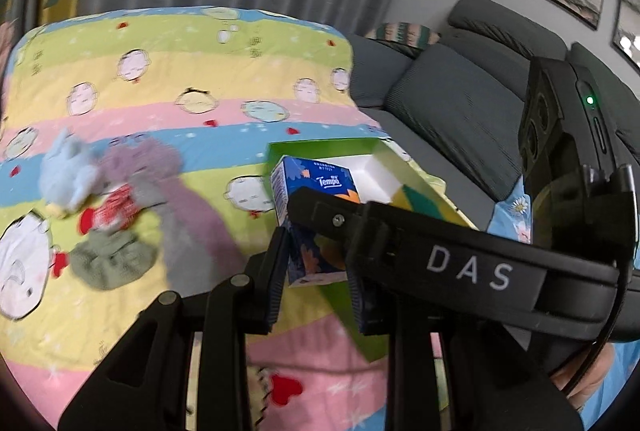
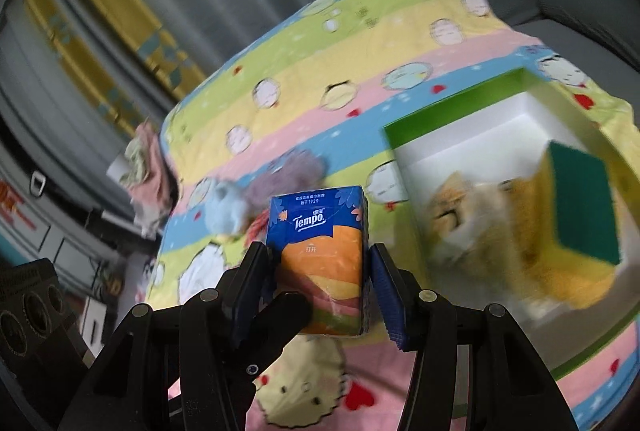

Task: Organize soft objects
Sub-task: 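Lift the Tempo pack with the right gripper and carry it to the box, then lower the Tempo pack into the box and open the right gripper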

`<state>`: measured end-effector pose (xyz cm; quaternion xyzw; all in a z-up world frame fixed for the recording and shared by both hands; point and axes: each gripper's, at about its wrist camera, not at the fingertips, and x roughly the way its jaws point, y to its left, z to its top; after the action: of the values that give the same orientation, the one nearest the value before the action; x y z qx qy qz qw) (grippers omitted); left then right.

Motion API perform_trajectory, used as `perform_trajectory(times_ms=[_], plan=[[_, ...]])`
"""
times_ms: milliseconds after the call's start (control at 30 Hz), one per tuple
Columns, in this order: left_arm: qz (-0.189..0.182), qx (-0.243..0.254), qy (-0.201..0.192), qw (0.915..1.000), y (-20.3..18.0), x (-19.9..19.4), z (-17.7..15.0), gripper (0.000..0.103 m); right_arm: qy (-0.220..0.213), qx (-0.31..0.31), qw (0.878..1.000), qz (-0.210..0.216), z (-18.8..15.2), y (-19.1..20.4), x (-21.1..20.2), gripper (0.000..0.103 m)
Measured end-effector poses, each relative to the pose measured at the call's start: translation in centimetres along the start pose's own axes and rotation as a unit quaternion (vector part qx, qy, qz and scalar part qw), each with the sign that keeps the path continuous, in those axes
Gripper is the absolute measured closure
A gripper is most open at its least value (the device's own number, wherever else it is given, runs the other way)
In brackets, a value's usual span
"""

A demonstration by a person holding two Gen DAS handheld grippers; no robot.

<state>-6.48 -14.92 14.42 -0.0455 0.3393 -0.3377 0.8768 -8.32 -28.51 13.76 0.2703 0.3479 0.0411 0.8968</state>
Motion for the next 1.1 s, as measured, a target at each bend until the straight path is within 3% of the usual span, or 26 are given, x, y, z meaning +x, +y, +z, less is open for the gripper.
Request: perform_trajectory(times_ms=[367, 600, 1100], plan=[[-0.035, 0.016, 0.036, 0.9986, -3.2, 6.9, 1.7, 0.079, -0.003, 0.077, 0.997, -0.029, 2.6, -7.1, 1.1, 0.048], [-0.061, 0.012, 0.052, 0.9967, -3.2, 9.6, 2.3, 0.079, -0.007, 0.056, 0.996, -0.067, 3.9, -7.8, 2.1, 0.048], [-0.041, -0.006, 0.105, 0.9937, -3.2, 13.3, 2.4, 0.078, -0.004, 0.064, 0.992, -0.109, 4.4, -8.9, 3.5, 0.052]])
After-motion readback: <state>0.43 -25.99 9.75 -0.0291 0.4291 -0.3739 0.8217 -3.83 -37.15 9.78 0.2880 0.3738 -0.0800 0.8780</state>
